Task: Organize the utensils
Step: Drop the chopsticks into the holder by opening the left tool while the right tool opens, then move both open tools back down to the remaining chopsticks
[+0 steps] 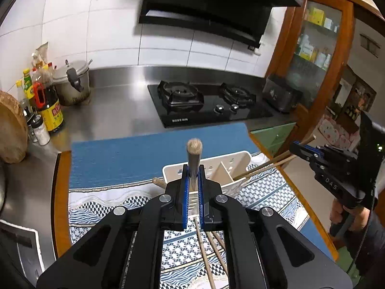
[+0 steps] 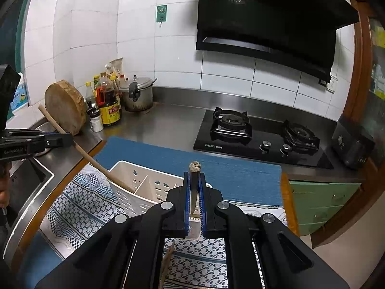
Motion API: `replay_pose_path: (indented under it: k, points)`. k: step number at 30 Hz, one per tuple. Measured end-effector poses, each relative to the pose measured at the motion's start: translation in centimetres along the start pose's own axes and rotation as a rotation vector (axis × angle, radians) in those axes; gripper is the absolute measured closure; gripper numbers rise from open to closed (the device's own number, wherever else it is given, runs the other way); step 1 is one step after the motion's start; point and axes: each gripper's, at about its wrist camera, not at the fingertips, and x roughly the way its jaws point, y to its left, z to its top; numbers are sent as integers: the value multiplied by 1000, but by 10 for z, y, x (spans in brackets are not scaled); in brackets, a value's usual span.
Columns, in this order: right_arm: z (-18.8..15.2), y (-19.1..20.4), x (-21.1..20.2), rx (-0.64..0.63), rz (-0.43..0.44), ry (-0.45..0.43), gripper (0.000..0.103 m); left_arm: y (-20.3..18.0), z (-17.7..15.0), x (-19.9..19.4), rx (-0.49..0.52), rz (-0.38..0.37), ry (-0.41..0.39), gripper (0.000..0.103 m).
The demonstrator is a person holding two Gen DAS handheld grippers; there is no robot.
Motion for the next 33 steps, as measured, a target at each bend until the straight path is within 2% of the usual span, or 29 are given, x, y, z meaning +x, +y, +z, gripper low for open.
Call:
replay_pose_path:
  k: [4,18,21,28,33]
  points:
    - [-1,-1,5,10,-6,4,96,2,-2,13,-20,-3,13,97]
    - [-5,-2,-23,21,-13,-54,76,2,-8,13,-38,-6,-37,95]
    - [-10,0,-35,25,-12,-68,74,1,-9,9,-38,8,-55,87]
    - [-43,4,-62,57,10,-58,73,-3,-24,-17,-16,22,-100,85]
    - [-85,9,-64,85,12,2,73,-12,-51,-21,36,50,-76,85]
